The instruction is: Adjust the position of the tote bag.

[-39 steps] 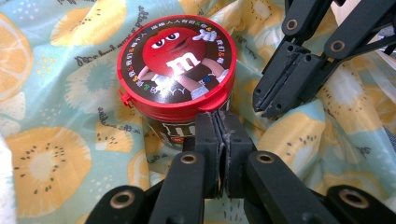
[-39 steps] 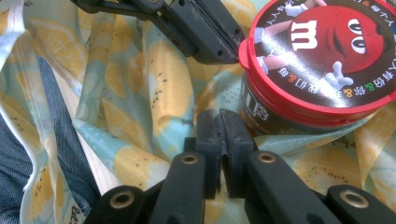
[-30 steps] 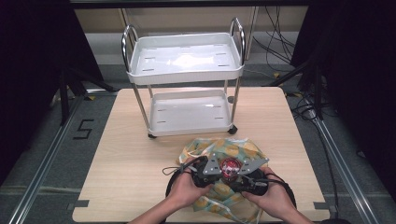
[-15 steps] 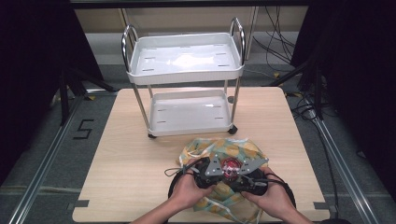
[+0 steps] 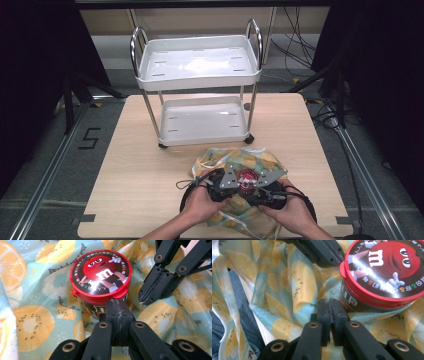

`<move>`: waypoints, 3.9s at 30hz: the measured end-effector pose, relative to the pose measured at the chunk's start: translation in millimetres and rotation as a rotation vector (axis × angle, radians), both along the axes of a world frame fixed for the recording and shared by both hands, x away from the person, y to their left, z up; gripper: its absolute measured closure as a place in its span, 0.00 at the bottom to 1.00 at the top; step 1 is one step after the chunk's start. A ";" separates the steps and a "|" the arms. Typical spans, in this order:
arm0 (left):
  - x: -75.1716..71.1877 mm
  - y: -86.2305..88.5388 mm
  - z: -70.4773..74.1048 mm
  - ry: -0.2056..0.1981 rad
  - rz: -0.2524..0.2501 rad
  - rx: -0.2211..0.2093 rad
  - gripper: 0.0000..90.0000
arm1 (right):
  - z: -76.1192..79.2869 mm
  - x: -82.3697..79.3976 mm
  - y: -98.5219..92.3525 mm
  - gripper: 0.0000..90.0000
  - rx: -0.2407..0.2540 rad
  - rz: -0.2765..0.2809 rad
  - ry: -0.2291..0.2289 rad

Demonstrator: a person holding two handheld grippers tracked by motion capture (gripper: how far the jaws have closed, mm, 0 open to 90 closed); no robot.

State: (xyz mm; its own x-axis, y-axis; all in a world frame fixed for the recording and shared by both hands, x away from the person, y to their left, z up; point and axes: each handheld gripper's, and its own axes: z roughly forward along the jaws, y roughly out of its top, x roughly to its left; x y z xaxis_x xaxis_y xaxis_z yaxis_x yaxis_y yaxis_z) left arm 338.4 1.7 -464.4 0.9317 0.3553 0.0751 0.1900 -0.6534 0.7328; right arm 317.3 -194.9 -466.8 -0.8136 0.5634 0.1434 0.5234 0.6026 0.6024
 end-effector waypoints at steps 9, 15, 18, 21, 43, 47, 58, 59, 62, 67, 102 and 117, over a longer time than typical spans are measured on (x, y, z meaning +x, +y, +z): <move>-1.8 -3.2 -0.5 -0.018 -0.022 0.002 0.99 | 1.4 0.5 -0.9 0.97 -0.026 0.008 0.001; -3.2 -4.9 -1.1 -0.015 -0.029 -0.001 0.99 | 1.1 0.2 -0.6 0.97 -0.026 0.018 -0.002; -4.1 -6.1 -1.8 -0.016 -0.035 -0.005 0.99 | 1.3 -0.6 -0.4 0.97 -0.026 0.007 0.006; -4.1 -6.7 -2.1 -0.022 -0.045 0.005 0.98 | 1.1 -0.6 -0.5 0.97 -0.027 0.007 0.002; -6.8 -11.4 -5.9 -0.036 -0.063 0.000 0.96 | -0.1 -2.7 -2.1 0.91 -0.026 0.005 0.003; -7.1 -10.8 -5.8 -0.040 -0.063 0.001 0.96 | -0.8 -2.3 -2.7 0.91 -0.026 0.007 -0.004; -16.4 10.0 7.1 -0.032 -0.021 -0.030 0.89 | 3.7 -4.5 -15.2 0.68 0.010 -0.039 -0.009; -16.4 9.7 4.8 -0.029 -0.020 -0.024 0.89 | 3.3 -5.3 -16.0 0.65 0.033 -0.064 -0.006; -14.5 8.8 -0.7 -0.013 -0.021 0.005 0.88 | 2.8 -4.9 -22.4 0.58 0.047 -0.099 -0.007; -13.4 9.9 -5.3 0.002 -0.020 0.026 0.88 | 4.4 -0.3 -26.6 0.49 0.020 -0.102 -0.023; -9.3 6.7 -14.3 0.012 -0.028 0.046 0.87 | -1.8 37.8 -4.6 0.19 -0.006 0.058 -0.184; -6.8 7.6 -14.7 0.013 -0.027 0.047 0.86 | -13.4 38.4 -5.6 0.28 0.005 0.061 -0.239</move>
